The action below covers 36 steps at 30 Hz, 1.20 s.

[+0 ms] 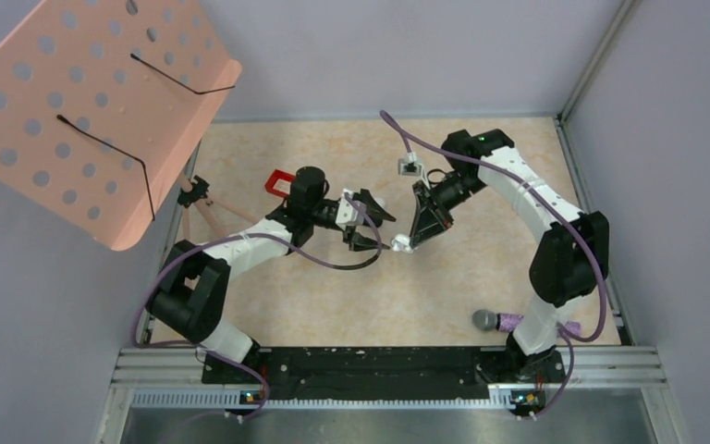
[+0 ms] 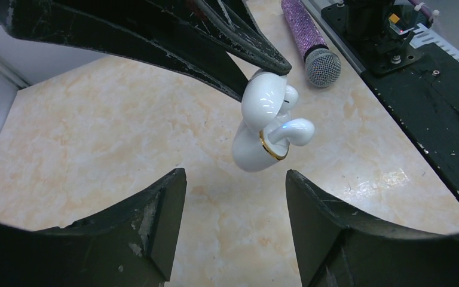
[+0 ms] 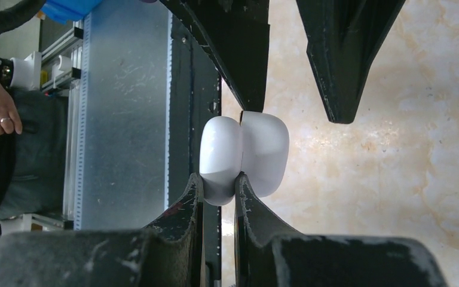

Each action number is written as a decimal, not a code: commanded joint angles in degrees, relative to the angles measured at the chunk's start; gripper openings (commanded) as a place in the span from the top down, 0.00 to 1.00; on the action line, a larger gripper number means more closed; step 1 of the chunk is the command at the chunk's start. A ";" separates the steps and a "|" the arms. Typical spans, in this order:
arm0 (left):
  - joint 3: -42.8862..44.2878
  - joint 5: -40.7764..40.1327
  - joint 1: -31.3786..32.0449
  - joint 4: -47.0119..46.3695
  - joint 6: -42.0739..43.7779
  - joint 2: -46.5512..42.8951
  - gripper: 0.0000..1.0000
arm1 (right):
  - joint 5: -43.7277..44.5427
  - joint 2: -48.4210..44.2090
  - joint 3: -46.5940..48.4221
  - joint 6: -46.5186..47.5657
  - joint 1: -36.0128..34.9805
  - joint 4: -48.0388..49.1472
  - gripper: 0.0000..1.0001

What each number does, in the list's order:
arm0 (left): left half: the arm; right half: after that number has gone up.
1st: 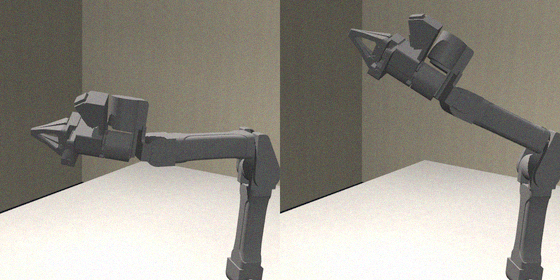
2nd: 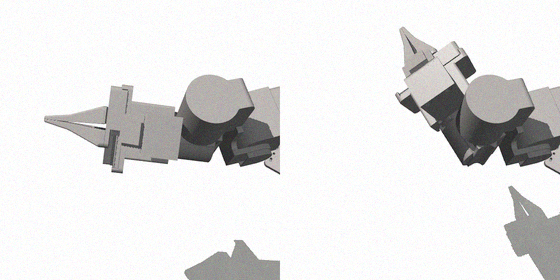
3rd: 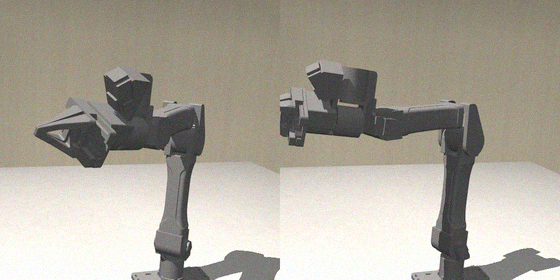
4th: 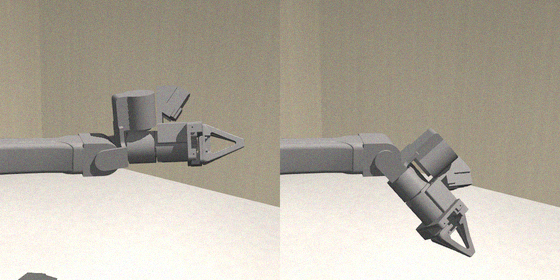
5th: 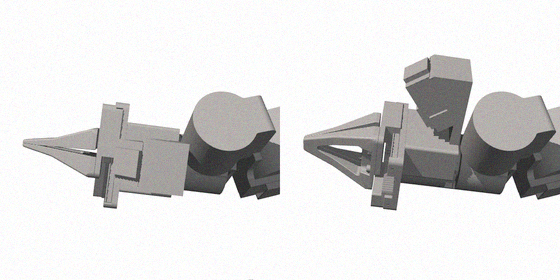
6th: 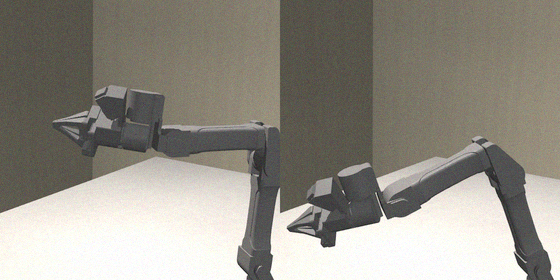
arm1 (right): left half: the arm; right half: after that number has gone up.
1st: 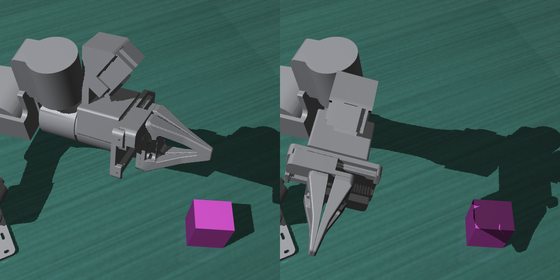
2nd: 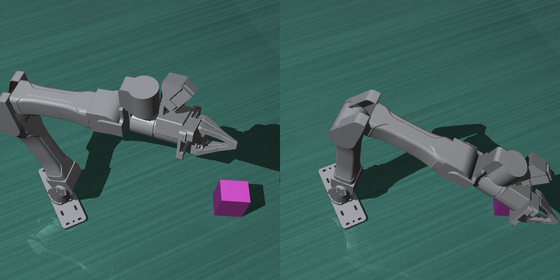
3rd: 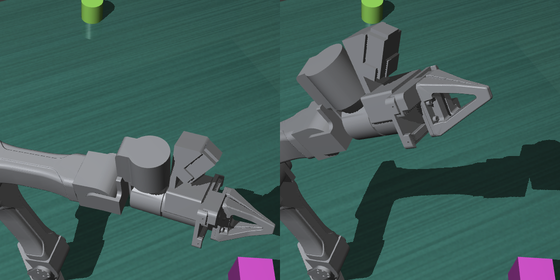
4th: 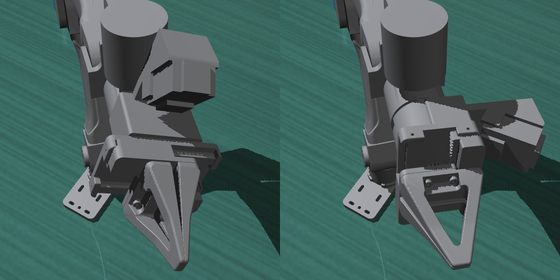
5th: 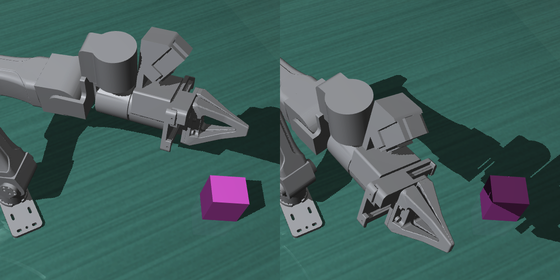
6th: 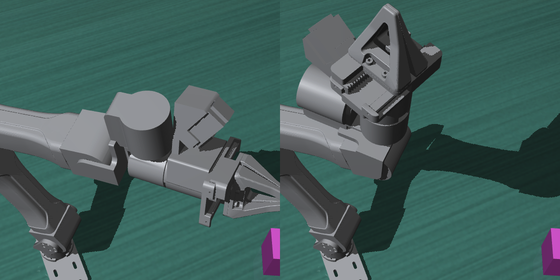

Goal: Insert the wireless bluetooth earbuds into the charging case
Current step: Adjust the earbud with the charging case.

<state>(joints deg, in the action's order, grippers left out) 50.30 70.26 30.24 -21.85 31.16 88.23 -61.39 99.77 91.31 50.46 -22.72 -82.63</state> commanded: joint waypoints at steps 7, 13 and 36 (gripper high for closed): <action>2.98 3.60 1.13 0.36 6.33 1.59 0.39 | -4.43 1.92 3.94 -0.34 0.21 -0.43 1.00; 4.58 4.57 1.71 2.58 9.55 2.82 0.47 | -4.91 2.68 4.65 -1.14 0.31 -0.04 1.00; 4.53 5.36 1.91 -2.84 1.20 5.00 0.99 | -4.02 4.98 5.73 -8.27 2.93 4.65 0.93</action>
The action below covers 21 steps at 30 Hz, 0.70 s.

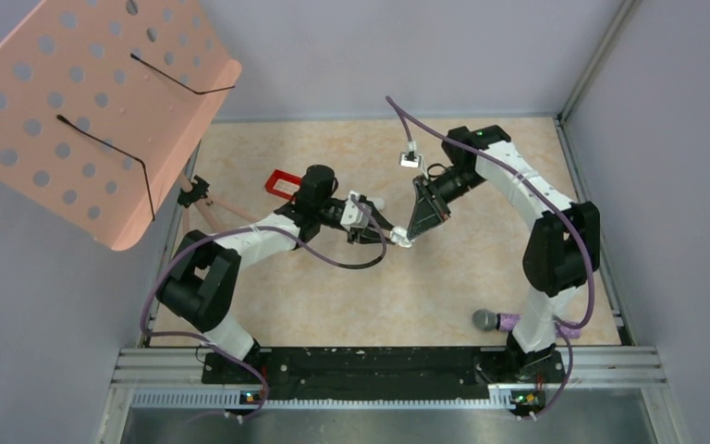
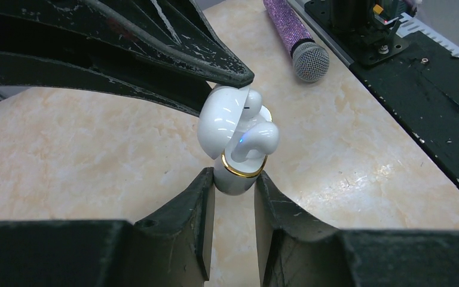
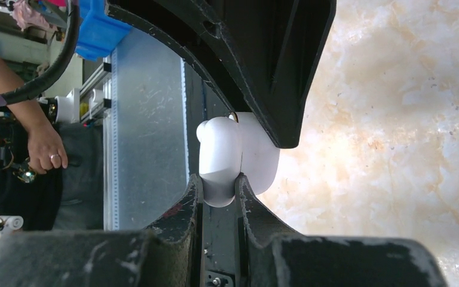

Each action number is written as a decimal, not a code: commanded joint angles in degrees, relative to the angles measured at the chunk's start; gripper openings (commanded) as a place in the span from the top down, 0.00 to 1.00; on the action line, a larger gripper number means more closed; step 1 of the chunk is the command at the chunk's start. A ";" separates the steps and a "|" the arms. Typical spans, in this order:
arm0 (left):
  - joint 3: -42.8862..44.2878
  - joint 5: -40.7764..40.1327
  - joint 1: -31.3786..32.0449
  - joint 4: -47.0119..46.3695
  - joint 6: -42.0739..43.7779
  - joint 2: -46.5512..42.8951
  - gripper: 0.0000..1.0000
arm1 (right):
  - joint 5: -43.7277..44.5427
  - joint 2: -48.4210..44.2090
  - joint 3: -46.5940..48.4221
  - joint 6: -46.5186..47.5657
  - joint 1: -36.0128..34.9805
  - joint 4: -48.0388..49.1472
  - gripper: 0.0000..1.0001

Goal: Insert the wireless bluetooth earbuds into the charging case
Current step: Adjust the earbud with the charging case.

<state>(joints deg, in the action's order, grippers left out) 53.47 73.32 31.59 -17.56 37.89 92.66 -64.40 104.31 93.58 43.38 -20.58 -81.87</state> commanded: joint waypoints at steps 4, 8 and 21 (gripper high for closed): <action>-0.51 1.43 0.40 -16.14 -13.57 1.29 1.00 | 1.40 0.70 5.31 -4.52 2.25 5.58 0.75; -1.72 0.52 0.25 -22.24 -18.97 1.86 1.00 | 4.75 1.11 7.32 -7.79 3.84 8.18 0.65; -2.32 -6.61 -0.35 -24.06 -28.15 1.76 1.00 | 9.54 0.66 14.34 -12.60 6.78 9.41 0.60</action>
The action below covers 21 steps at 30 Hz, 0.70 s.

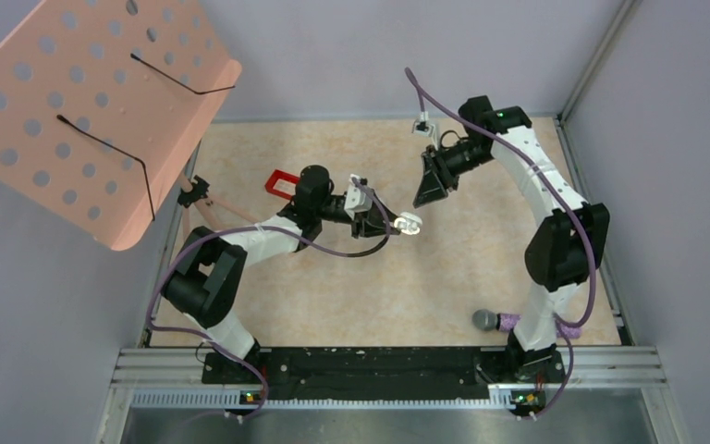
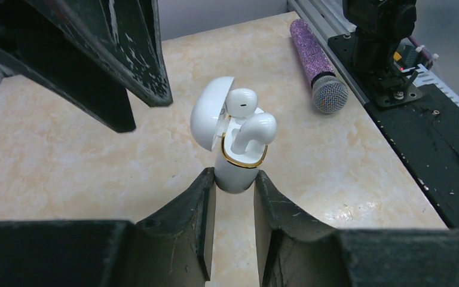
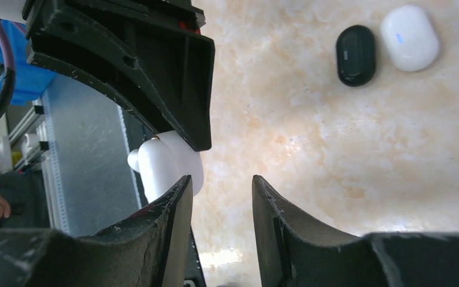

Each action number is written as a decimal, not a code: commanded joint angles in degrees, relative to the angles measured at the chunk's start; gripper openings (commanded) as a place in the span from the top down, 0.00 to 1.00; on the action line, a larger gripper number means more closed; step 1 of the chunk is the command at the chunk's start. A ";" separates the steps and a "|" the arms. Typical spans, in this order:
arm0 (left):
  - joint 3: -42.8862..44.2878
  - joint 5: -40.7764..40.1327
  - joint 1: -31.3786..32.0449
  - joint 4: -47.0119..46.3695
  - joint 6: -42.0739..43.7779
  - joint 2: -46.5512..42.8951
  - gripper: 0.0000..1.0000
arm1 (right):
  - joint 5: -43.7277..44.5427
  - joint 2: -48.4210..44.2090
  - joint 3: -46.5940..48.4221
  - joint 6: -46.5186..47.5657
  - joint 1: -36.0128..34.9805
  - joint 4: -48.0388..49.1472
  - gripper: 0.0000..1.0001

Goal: Insert the wireless bluetooth earbuds into the charging case
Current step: Adjust the earbud with the charging case.

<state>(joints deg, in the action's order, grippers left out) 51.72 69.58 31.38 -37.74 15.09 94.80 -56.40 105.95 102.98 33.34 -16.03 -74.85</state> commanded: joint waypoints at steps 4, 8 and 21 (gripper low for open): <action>-0.53 -6.88 -0.46 -6.17 -12.75 0.33 1.00 | 4.97 -4.02 5.75 -6.75 4.05 4.97 0.57; -0.47 -13.05 -0.49 -6.35 -19.01 -0.43 1.00 | 11.18 -8.39 7.08 -11.21 4.19 8.49 0.57; 0.53 -18.11 -1.87 -10.11 -30.66 -1.39 1.00 | 13.40 -18.57 -7.68 -17.51 -0.29 18.55 0.51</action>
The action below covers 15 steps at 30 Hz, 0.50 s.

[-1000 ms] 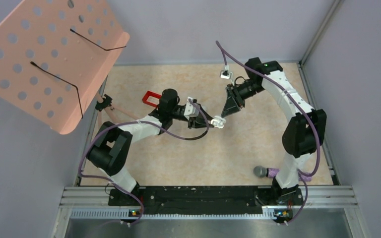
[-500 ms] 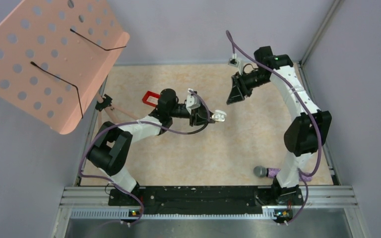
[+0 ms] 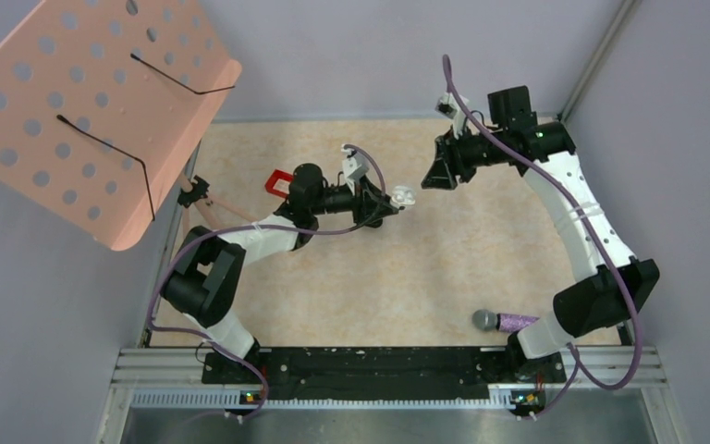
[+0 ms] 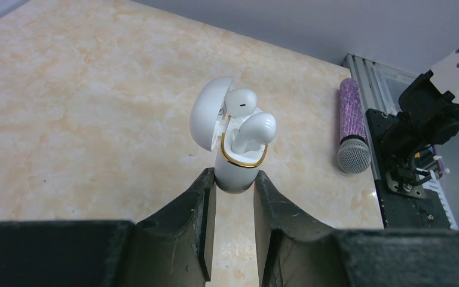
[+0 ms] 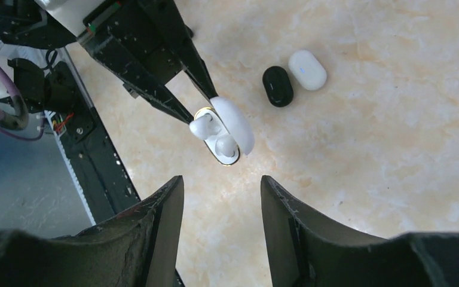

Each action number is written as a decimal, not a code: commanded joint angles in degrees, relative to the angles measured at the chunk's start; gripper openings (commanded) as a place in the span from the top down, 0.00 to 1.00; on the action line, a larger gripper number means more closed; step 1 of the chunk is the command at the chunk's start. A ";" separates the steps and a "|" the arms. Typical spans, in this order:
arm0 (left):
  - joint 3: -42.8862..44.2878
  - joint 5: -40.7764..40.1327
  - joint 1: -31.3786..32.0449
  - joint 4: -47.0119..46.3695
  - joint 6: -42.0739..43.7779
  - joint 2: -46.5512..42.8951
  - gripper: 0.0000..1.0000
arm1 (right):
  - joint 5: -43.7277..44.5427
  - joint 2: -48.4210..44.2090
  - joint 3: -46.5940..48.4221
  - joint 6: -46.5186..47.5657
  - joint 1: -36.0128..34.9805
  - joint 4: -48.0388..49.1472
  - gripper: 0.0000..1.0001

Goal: Insert the wireless bluetooth earbuds into the charging case
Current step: Adjust the earbud with the charging case.

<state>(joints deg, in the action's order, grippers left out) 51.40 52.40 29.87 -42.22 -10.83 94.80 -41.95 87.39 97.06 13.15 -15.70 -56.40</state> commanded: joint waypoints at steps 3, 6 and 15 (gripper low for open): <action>0.87 0.55 -0.63 -6.72 -5.95 -2.14 1.00 | -3.74 -1.25 -4.74 10.98 -0.62 -2.47 0.50; 1.27 2.54 -1.13 -7.48 -7.13 -2.69 1.00 | -6.49 -3.94 -9.18 12.97 -0.61 0.36 0.48; 3.75 6.17 -1.73 -9.59 -12.62 -2.16 1.00 | -12.39 -3.94 -12.84 10.00 -1.31 9.80 0.47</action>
<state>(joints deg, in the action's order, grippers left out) 51.99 56.36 28.53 -46.92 -19.84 94.74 -49.21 85.47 83.96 22.79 -16.40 -53.12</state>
